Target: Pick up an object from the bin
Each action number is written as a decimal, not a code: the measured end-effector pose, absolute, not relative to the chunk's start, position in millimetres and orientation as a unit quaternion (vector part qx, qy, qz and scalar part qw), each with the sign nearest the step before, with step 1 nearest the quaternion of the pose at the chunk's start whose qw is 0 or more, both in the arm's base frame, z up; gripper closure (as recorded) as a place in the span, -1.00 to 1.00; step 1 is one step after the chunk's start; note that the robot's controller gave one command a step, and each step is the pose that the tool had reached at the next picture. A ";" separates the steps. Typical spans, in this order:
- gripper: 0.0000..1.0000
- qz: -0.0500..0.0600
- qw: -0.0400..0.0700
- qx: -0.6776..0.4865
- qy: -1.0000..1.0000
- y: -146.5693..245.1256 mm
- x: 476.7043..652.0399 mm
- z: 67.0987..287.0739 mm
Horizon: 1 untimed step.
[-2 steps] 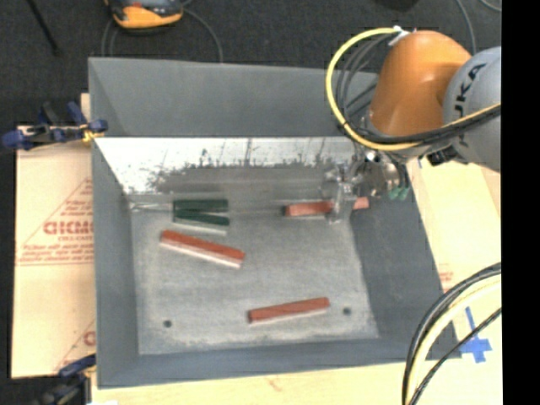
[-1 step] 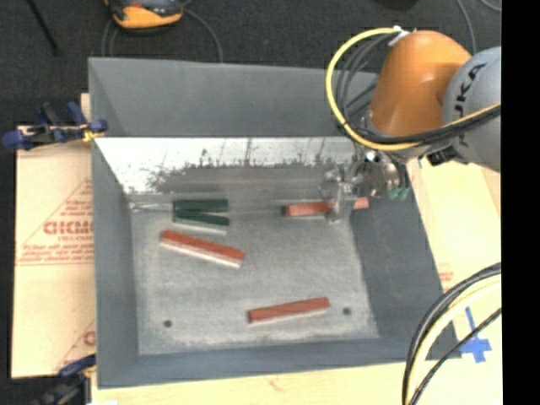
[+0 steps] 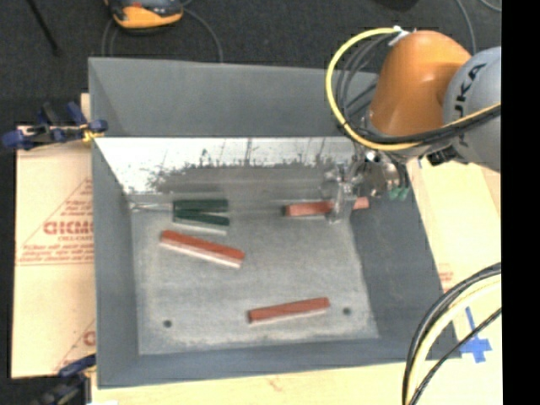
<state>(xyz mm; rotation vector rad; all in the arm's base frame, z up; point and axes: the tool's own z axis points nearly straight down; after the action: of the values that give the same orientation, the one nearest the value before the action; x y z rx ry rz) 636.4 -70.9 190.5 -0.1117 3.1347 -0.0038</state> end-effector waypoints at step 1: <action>1.00 -0.001 0.002 -0.036 0.999 -70.9 636.4 190.5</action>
Offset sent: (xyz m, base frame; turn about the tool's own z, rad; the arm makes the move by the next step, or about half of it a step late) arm 0.0000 0.0000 0.0000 0.0000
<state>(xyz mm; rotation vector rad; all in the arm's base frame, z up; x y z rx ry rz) 636.4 -70.9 190.5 -0.1120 3.1346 -0.0038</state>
